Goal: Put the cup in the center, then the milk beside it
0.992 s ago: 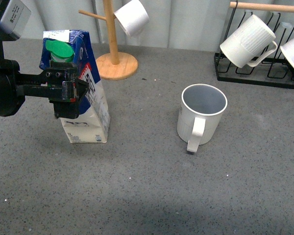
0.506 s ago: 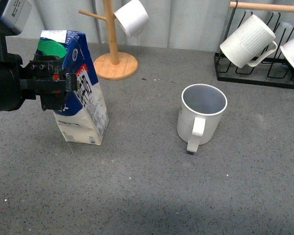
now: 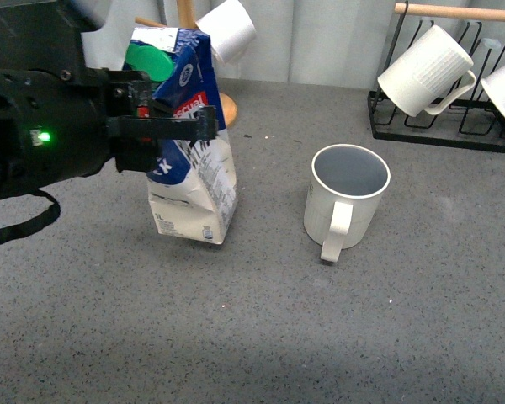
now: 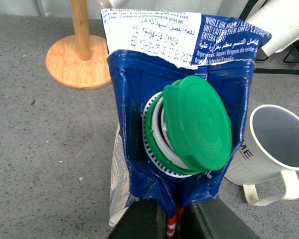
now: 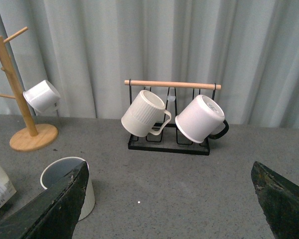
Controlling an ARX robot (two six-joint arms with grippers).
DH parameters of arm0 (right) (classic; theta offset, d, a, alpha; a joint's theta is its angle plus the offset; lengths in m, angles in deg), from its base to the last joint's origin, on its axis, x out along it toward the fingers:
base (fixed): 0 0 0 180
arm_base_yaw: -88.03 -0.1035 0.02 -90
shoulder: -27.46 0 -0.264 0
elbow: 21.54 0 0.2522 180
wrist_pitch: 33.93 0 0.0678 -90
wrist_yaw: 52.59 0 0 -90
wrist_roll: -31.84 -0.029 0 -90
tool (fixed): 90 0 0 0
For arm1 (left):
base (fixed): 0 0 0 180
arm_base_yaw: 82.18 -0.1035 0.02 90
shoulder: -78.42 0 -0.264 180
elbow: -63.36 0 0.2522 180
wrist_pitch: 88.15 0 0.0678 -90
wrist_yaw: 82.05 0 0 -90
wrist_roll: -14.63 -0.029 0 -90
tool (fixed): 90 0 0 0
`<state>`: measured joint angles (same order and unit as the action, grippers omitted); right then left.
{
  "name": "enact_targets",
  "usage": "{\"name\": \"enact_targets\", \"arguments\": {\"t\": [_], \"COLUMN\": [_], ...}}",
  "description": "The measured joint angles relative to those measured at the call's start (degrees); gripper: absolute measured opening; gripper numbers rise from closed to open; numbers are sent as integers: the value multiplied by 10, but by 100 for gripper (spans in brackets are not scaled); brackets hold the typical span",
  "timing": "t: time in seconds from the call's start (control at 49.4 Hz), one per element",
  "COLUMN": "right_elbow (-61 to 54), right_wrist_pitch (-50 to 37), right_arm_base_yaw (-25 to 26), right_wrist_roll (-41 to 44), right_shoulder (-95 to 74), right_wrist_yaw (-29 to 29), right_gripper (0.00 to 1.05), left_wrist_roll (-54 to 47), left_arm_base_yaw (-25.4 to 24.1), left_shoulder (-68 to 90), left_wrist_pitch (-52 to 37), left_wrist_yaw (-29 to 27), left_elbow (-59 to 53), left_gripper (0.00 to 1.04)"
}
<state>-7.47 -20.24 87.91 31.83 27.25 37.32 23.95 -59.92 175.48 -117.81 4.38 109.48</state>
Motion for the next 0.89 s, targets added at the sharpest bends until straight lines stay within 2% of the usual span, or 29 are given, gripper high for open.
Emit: {"name": "enact_targets", "arguments": {"t": [0.182,0.547,0.891], "right_elbow": [0,0,0], "right_wrist_pitch": [0,0,0], "right_arm_base_yaw": [0,0,0], "right_wrist_roll": [0,0,0], "right_shoulder": [0,0,0], "right_wrist_yaw": [0,0,0], "right_gripper": [95,95,95], "left_wrist_roll": [7,17,23], "left_arm_base_yaw": [42,93,106], "left_shoulder": [25,76,97], "left_wrist_pitch": [-23,-36,-35], "left_wrist_yaw": [-35,-80,-87], "left_elbow": [14,45,66], "left_gripper": [4,4,4]}}
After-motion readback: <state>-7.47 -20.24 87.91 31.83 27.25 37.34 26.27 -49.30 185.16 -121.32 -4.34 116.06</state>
